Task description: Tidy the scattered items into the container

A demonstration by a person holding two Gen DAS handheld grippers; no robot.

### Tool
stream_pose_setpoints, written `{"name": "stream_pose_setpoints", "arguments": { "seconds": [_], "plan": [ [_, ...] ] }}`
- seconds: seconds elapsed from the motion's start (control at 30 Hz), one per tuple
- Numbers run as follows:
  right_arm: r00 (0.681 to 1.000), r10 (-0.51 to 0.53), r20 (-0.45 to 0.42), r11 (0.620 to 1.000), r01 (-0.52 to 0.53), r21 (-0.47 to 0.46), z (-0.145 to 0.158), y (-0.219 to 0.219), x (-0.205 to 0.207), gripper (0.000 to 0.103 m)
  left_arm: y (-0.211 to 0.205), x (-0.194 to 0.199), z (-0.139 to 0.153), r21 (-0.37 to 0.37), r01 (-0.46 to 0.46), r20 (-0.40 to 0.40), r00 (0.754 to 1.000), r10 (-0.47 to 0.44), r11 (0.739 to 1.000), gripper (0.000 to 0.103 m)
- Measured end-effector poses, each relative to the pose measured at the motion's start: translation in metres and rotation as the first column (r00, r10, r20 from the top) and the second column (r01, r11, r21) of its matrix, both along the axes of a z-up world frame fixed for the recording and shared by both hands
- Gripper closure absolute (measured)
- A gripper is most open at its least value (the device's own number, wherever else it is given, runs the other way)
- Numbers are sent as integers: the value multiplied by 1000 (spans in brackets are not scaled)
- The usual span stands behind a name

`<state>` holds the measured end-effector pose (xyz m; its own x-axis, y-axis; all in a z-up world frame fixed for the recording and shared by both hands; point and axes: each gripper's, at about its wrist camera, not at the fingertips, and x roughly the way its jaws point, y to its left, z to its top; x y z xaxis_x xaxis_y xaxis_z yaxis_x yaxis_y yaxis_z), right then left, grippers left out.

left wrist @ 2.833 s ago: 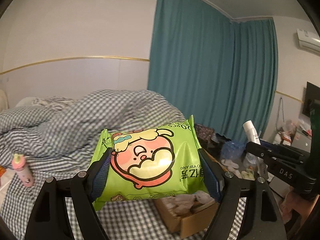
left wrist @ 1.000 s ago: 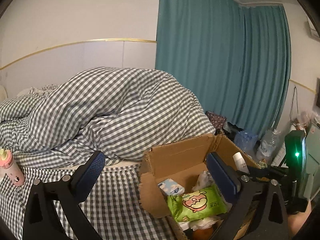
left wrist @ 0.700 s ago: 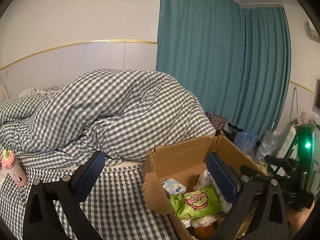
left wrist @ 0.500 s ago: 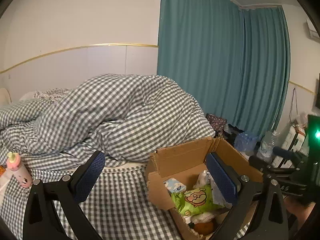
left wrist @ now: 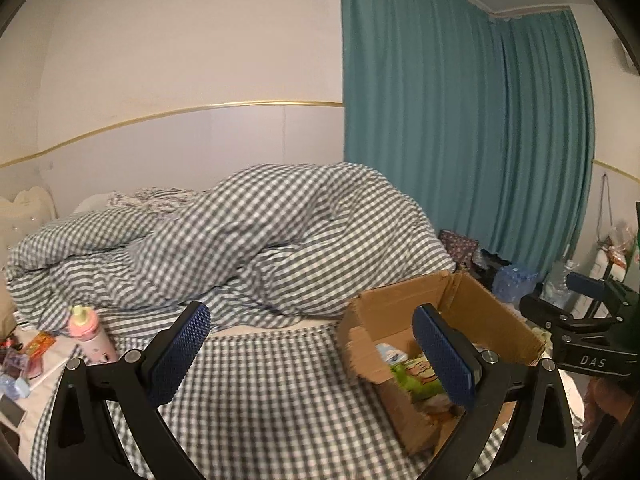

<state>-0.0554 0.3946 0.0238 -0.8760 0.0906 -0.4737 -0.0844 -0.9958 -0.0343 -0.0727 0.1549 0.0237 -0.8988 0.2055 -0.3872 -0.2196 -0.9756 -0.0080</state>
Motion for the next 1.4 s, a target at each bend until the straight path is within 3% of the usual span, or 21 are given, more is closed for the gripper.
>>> {"name": "stream_pose_setpoints", "arguments": {
  "seconds": [0.27, 0.93, 1.4],
  "plan": [
    [999, 50, -5, 999, -50, -20, 1, -37, 9, 0, -45, 16, -2, -26, -92, 11, 996, 92, 995, 0],
    [977, 214, -21, 976, -215, -21, 7, -145, 16, 0, -139, 51, 4, 10, -262, 25, 965, 262, 965, 0],
    [968, 250, -14, 968, -250, -18, 6, -178, 17, 0, -178, 59, 3, 40, -332, 46, 943, 330, 943, 0]
  ]
}}
